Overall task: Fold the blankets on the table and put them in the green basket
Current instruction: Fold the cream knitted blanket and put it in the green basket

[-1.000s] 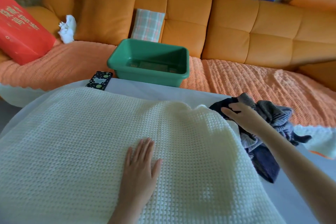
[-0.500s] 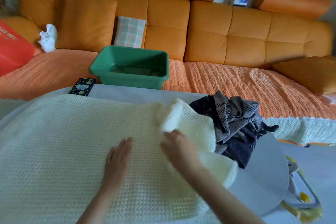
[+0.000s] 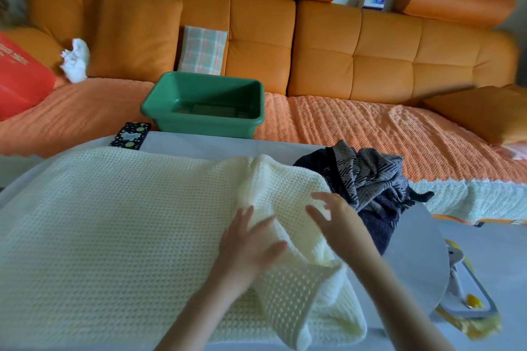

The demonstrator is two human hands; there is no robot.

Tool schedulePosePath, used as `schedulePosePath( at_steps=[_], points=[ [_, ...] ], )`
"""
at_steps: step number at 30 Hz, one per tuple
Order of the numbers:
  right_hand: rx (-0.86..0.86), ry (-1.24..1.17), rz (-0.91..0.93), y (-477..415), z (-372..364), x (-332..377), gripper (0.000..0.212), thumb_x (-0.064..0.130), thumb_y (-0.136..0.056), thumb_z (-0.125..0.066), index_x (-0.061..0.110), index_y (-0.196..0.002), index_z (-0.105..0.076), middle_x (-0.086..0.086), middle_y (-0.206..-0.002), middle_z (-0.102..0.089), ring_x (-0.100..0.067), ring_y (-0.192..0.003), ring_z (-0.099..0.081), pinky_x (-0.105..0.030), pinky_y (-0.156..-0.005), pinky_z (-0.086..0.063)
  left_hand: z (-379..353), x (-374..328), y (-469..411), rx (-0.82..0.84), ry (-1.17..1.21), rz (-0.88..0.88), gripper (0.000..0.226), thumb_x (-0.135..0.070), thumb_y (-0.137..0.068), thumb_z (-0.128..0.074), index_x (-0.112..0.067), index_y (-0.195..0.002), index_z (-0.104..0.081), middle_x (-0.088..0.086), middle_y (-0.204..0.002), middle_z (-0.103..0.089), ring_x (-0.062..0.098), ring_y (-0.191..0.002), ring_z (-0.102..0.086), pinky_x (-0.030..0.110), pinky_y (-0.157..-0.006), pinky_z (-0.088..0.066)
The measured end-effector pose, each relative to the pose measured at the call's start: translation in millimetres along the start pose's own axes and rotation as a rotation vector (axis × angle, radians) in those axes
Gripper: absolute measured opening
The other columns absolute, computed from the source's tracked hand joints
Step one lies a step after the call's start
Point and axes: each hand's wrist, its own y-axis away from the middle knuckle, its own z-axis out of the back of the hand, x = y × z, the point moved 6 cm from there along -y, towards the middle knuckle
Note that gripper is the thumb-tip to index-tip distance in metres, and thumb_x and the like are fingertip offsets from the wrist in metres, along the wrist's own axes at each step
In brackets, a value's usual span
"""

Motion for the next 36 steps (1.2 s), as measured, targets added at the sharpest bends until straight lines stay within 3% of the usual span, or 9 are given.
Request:
schedulePosePath(
  at_steps=[3,7,10,14,18,21,24,29,36],
  points=[
    [0.037,0.019,-0.163,-17.9,-8.0,-46.8,0.063,0.054,-0.085,-0.055,0.016,-0.134,-0.047,-0.002,-0.136,-0.052,-0.017,-0.111,-0.058,-0.036,-0.091,-0.049,-17.8,-4.9,12.2,-0.038,-0.148,0.013,0.061,-0.067,-0.076,-0.049,-0.045,-0.133,-0.040,-0.006,-0.156,-0.012,0.012,-0.143,0.008,0.042,-0.117,-0.004],
    [0.039,0.027,-0.159,-22.8,-37.8,-56.0,0.071,0.059,-0.075,-0.065,0.018,-0.130,-0.052,0.000,-0.127,-0.055,-0.019,-0.113,-0.055,-0.037,-0.089,-0.050,-9.6,-13.3,16.4,-0.152,-0.039,-0.008,0.087,-0.091,-0.057,-0.033,-0.044,-0.129,-0.045,-0.019,-0.141,-0.037,0.011,-0.140,-0.016,0.043,-0.114,-0.011],
    [-0.046,0.104,-0.161,-24.2,-49.9,-52.4,0.048,0.044,-0.081,-0.067,0.021,-0.121,-0.058,0.005,-0.117,-0.057,-0.017,-0.110,-0.053,-0.034,-0.082,-0.049,-16.8,-22.3,17.4,-0.111,-0.145,-0.012,0.092,-0.089,-0.058,-0.037,-0.040,-0.136,-0.038,-0.019,-0.137,-0.039,0.008,-0.130,-0.032,0.034,-0.109,-0.023],
    [-0.220,0.088,-0.141,-29.1,-23.3,-50.7,0.017,0.032,-0.087,-0.062,0.018,-0.092,-0.070,0.003,-0.087,-0.070,-0.018,-0.078,-0.063,-0.034,-0.067,-0.053,-26.6,-24.5,19.6,-0.164,-0.245,-0.023,0.054,-0.062,-0.075,-0.059,-0.038,-0.123,-0.054,-0.016,-0.117,-0.052,0.008,-0.112,-0.047,0.024,-0.094,-0.034],
    [-0.352,-0.056,-0.138,-49.4,33.4,-62.1,0.018,0.028,-0.090,-0.057,0.016,-0.079,-0.066,0.001,-0.061,-0.061,-0.017,-0.051,-0.051,-0.027,-0.048,-0.040,-11.5,-39.9,19.5,-0.285,0.082,-0.118,0.024,-0.043,-0.078,-0.067,-0.024,-0.093,-0.068,-0.013,-0.088,-0.063,0.004,-0.085,-0.059,0.021,-0.072,-0.046],
    [-0.422,-0.183,-0.154,-76.2,78.3,-77.1,0.023,0.021,-0.093,-0.053,0.012,-0.073,-0.059,0.001,-0.052,-0.046,-0.014,-0.044,-0.036,-0.024,-0.046,-0.027,1.6,-74.6,20.3,-0.322,0.388,-0.256,0.023,-0.031,-0.078,-0.068,-0.016,-0.094,-0.069,-0.010,-0.087,-0.065,0.000,-0.084,-0.061,0.013,-0.073,-0.046],
    [-0.404,-0.176,-0.174,-93.7,106.4,-90.9,0.015,0.017,-0.094,-0.052,0.008,-0.089,-0.063,-0.003,-0.065,-0.054,-0.015,-0.051,-0.044,-0.026,-0.052,-0.035,0.3,-108.5,15.9,-0.290,0.477,-0.332,0.025,-0.024,-0.082,-0.066,-0.014,-0.105,-0.067,-0.008,-0.098,-0.065,-0.001,-0.093,-0.061,0.011,-0.081,-0.046],
    [-0.234,-0.033,-0.197,-68.2,84.3,-119.1,0.039,0.015,-0.094,-0.054,0.004,-0.131,-0.050,-0.016,-0.129,-0.054,-0.031,-0.106,-0.059,-0.040,-0.089,-0.046,-50.2,-109.0,2.3,-0.029,0.075,-0.220,0.050,-0.041,-0.089,-0.053,-0.026,-0.137,-0.045,-0.009,-0.143,-0.040,0.005,-0.132,-0.034,0.024,-0.112,-0.024],
    [-0.181,-0.275,-0.210,71.6,22.4,-155.7,0.044,0.030,-0.088,-0.062,0.018,-0.128,-0.049,0.003,-0.114,-0.050,-0.015,-0.111,-0.050,-0.033,-0.094,-0.042,-81.1,-86.5,19.0,0.076,-0.276,-0.194,0.048,-0.045,-0.096,-0.038,-0.031,-0.142,-0.035,-0.009,-0.154,-0.018,0.006,-0.142,-0.008,0.037,-0.117,0.002]
  ],
)
